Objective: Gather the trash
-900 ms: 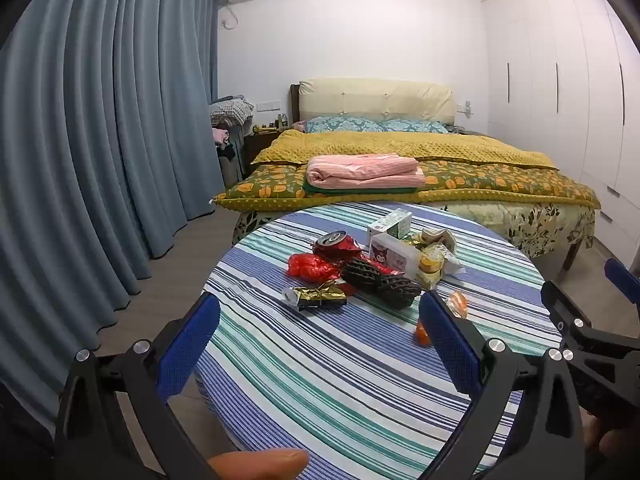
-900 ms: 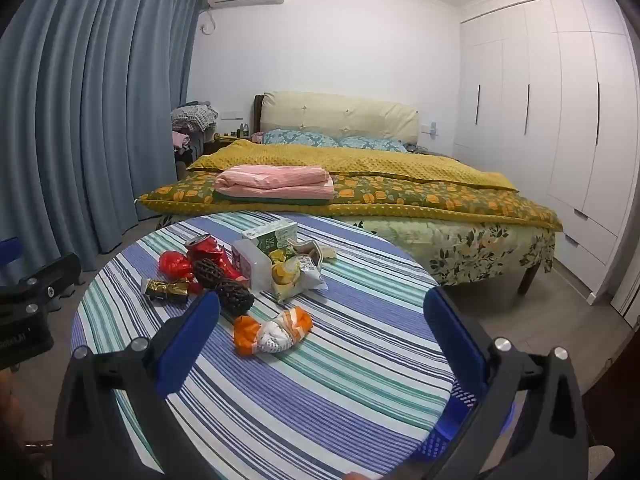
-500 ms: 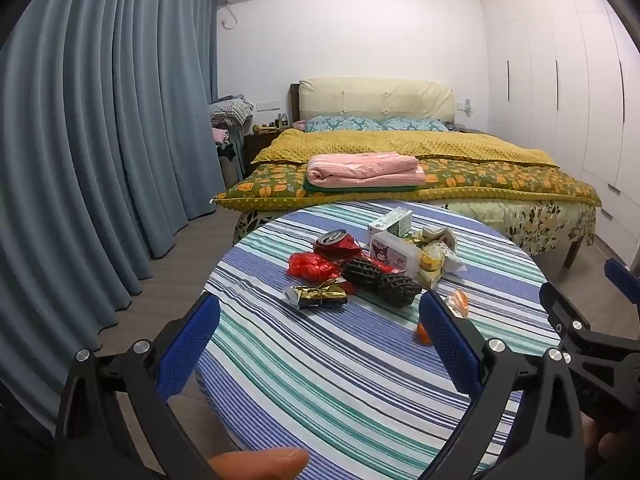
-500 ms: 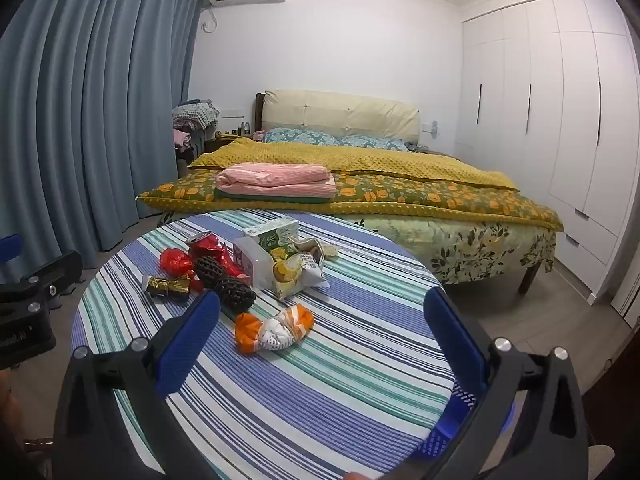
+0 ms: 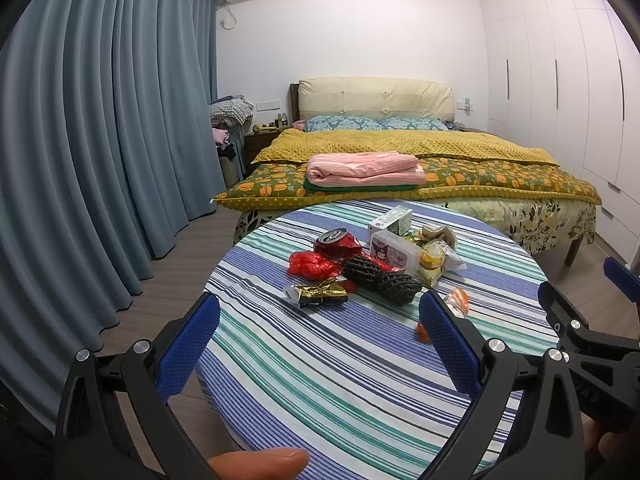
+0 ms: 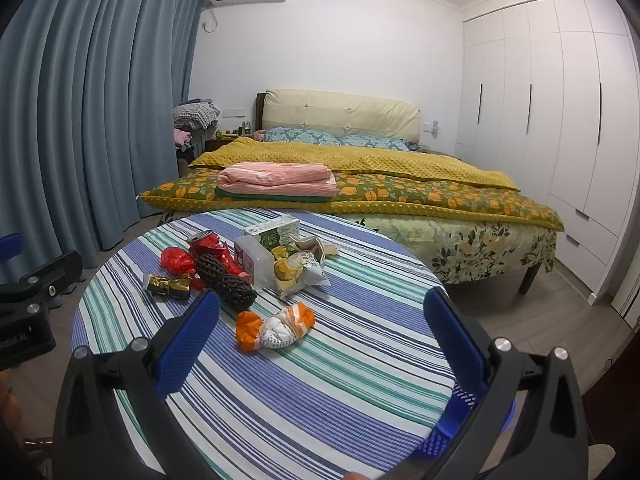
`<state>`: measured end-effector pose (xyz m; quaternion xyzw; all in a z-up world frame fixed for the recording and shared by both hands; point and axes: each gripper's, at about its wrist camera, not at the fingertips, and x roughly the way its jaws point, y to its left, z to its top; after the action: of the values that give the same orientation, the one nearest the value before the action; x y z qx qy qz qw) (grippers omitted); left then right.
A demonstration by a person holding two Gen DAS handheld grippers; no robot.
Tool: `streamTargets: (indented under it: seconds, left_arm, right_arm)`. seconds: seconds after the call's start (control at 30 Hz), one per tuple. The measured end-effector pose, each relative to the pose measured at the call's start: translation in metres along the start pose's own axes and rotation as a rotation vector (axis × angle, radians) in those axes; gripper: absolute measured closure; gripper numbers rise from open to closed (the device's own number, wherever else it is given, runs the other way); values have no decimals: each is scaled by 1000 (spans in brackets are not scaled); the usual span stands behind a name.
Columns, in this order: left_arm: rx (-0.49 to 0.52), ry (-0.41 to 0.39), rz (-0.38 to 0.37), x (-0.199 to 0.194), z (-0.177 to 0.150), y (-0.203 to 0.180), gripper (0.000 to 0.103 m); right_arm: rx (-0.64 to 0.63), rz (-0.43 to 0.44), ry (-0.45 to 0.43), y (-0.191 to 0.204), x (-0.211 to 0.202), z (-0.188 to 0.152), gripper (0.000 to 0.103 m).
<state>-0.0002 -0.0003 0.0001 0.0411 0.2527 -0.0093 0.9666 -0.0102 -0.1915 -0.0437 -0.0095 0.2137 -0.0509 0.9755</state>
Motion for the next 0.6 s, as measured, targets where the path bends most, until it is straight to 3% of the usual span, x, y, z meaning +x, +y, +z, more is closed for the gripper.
streamTargets:
  seconds: [0.6]
  left_arm:
    - [1, -1, 0, 2, -7, 2, 4]
  right_arm:
    - [-2, 0, -3, 0, -1, 0, 4]
